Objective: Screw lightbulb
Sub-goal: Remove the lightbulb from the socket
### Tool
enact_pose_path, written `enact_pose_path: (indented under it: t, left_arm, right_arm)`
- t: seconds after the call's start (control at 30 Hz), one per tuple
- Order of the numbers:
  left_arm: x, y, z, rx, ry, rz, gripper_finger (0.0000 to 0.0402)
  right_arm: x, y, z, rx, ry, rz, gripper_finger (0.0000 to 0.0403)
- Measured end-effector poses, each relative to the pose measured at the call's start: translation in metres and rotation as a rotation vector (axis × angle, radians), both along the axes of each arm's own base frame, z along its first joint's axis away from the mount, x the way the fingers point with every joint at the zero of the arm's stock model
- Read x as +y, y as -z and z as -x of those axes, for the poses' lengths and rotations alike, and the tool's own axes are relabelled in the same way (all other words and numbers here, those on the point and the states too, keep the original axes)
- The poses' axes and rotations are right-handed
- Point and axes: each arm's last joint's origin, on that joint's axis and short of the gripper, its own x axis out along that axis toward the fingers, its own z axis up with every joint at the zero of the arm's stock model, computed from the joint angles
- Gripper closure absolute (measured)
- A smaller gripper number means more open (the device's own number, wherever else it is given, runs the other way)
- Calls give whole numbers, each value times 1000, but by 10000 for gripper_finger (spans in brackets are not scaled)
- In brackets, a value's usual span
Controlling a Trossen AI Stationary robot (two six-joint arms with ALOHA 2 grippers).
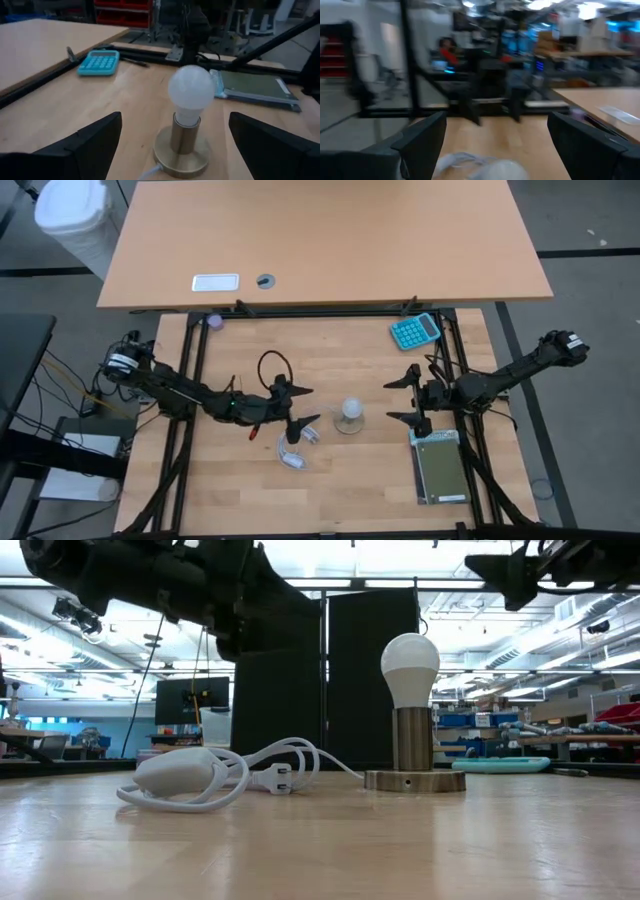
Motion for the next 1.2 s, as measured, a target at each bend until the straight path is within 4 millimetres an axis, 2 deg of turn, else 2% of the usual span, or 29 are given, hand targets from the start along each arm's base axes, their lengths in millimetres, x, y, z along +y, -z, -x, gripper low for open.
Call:
enact_pose_path:
  t: [0.13, 0.3, 0.37, 0.53, 0.7, 1.0, 1.2]
  left_arm:
    - [2, 12, -9, 80, 18, 27, 28]
    - [-3, 30, -33, 104, 16, -26, 29]
    - [-3, 42, -41, 120, 5, -47, 33]
    - [-7, 70, -61, 102, 29, -47, 52]
    - [-6, 89, -78, 109, 15, -50, 67]
    - [7, 99, -106, 100, 4, -63, 70]
    - [13, 102, -108, 112, 23, -86, 79]
  right_arm:
    - [-1, -9, -8, 101, 119, 2, 59]
    - [0, -30, -20, 222, 134, 54, 68]
    - [0, -29, -22, 276, 126, 59, 73]
    - [-6, 1, -24, 391, 152, -6, 90]
    - [-12, 26, -22, 387, 184, -75, 95]
    - [-15, 56, -24, 406, 197, -116, 95]
    - [-14, 63, -32, 411, 204, -114, 95]
